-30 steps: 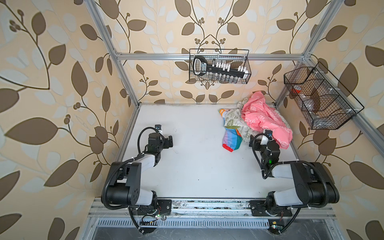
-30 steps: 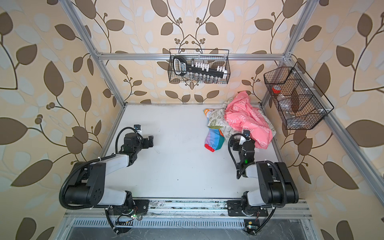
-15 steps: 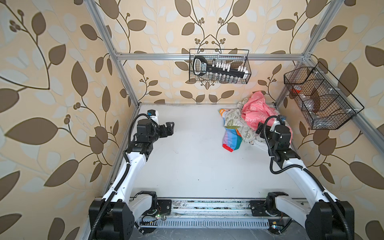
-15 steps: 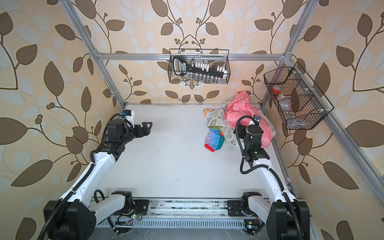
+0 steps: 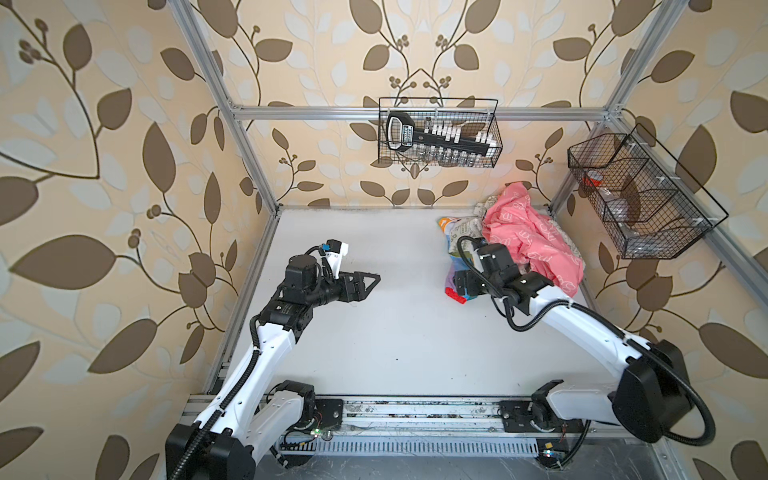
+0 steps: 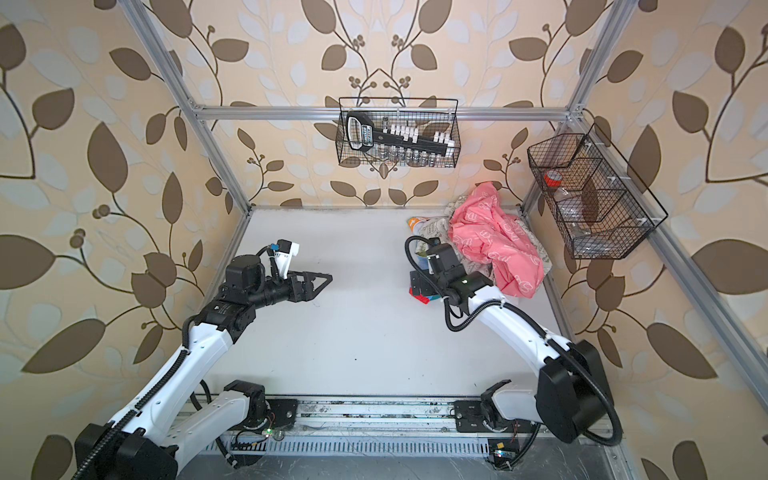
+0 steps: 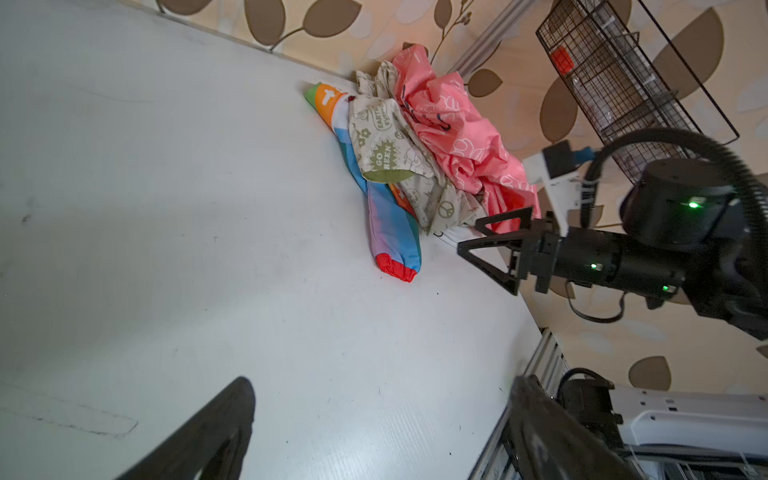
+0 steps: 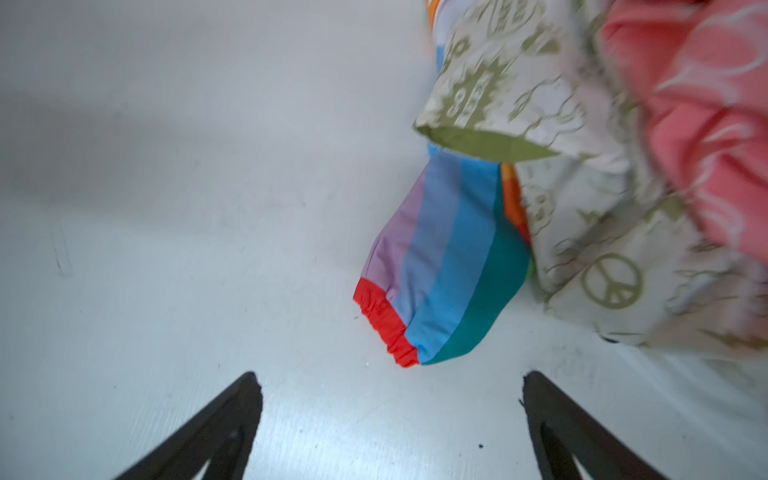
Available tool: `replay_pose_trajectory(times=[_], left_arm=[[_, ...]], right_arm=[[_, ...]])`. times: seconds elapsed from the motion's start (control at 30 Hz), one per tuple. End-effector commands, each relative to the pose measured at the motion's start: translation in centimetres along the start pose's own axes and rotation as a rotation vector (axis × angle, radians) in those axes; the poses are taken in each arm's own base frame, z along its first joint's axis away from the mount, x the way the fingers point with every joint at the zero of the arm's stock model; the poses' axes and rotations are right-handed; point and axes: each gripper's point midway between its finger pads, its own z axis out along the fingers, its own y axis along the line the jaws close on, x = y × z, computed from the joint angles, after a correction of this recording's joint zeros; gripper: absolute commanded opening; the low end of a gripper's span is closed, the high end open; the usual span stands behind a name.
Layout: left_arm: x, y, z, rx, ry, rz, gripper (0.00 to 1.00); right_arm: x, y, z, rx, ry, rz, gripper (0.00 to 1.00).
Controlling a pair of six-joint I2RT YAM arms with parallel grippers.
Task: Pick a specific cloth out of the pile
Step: 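Reach the right gripper down to the rainbow-striped cloth under the pile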
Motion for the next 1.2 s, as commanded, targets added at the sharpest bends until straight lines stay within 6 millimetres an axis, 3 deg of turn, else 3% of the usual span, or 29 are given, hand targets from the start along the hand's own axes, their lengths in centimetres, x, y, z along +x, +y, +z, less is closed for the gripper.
replay_pose_trajectory(times=[0.0,0.17,0.37,0.53,0.97,1.17], left_arm=[[-0.3,-1.1,0.2,0.042,0.006,0.048,0.95],[-0.2,-0.9,0.4,0.038,0.011,0.065,0.96],[-0.2,-1.0,0.5,0.041,0.015,0.090,0.97],[-0.3,-1.3,0.4,0.052,0.015,0.106,0.97],[-0.1,-1.9,0.1,0.066,0.006,0.136,0.98],[0.1,-2.0,0.1,0.071,0.010,0.148,0.98]], right_arm=[[0.9,0.6,2.2,-0.007,0.099,-0.015,0.95],[0.3,0.9,6.1,0.014,0.159,-0.031,0.94],[-0.4,-1.6,9.7,0.066,0.208,0.038,0.86],[-1.3,-3.7,11.1,0.086,0.192,0.096,0.83],[-3.1,-4.3,14.0,0.047,0.166,0.166,0.76],[-4.5,-5.0,14.4,0.080,0.141,0.166,0.80]])
